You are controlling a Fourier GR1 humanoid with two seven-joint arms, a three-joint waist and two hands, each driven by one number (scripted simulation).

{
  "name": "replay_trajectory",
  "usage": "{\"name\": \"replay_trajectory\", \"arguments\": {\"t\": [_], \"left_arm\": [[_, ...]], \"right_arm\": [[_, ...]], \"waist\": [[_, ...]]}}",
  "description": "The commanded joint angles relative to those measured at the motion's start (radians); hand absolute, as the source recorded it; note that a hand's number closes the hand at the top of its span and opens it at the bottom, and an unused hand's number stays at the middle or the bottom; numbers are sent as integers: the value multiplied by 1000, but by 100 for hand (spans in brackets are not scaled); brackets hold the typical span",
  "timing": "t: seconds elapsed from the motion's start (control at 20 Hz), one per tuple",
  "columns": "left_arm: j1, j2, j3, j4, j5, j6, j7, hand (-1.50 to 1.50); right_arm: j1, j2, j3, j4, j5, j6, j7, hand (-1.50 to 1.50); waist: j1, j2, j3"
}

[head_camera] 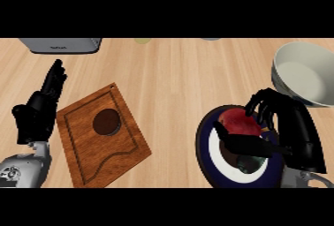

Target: Pick the pear from the plate and place it in the bowl

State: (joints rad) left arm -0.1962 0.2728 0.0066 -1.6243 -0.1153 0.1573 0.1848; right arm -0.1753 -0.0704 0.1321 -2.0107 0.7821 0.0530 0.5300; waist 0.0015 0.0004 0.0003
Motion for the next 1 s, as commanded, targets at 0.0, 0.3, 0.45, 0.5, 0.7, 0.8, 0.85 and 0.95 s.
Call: {"name": "replay_trajectory", "arguments": {"t": [0.0,0.3,0.45,0.5,0.7,0.8,0.85,0.95], "left_arm": [[0,-30,-22,-16,-35,27,11,0],[23,-34,-16,-28,-28,4,-12,0],[23,5,30,-4,5,-35,-33,0],[-39,-22,7,21,-20,-11,12,0],[-14,-21,22,26,-7,-22,-27,0],[-71,-30,0,28,-29,-11,-5,0],[-34,-25,10,20,-14,-23,-10,0],[-55,-19,3,15,-22,-33,8,0]], "right_arm": [[-85,-51,-214,112,-115,-48,-94,150],[-211,-173,-416,415,-250,-94,-307,150],[-253,-242,-474,574,-216,-159,-417,150],[-292,-266,-482,632,-197,-181,-444,150],[-316,-355,-521,857,-152,-248,-592,150],[-384,-405,-510,976,-72,-301,-602,150],[-361,-403,-521,1017,-46,-367,-635,150],[-414,-428,-518,1138,-17,-413,-677,150]], "waist": [[2,2,1],[9,2,0],[13,4,0],[10,6,1],[17,7,1],[31,15,1],[34,14,2],[35,13,2]]}}
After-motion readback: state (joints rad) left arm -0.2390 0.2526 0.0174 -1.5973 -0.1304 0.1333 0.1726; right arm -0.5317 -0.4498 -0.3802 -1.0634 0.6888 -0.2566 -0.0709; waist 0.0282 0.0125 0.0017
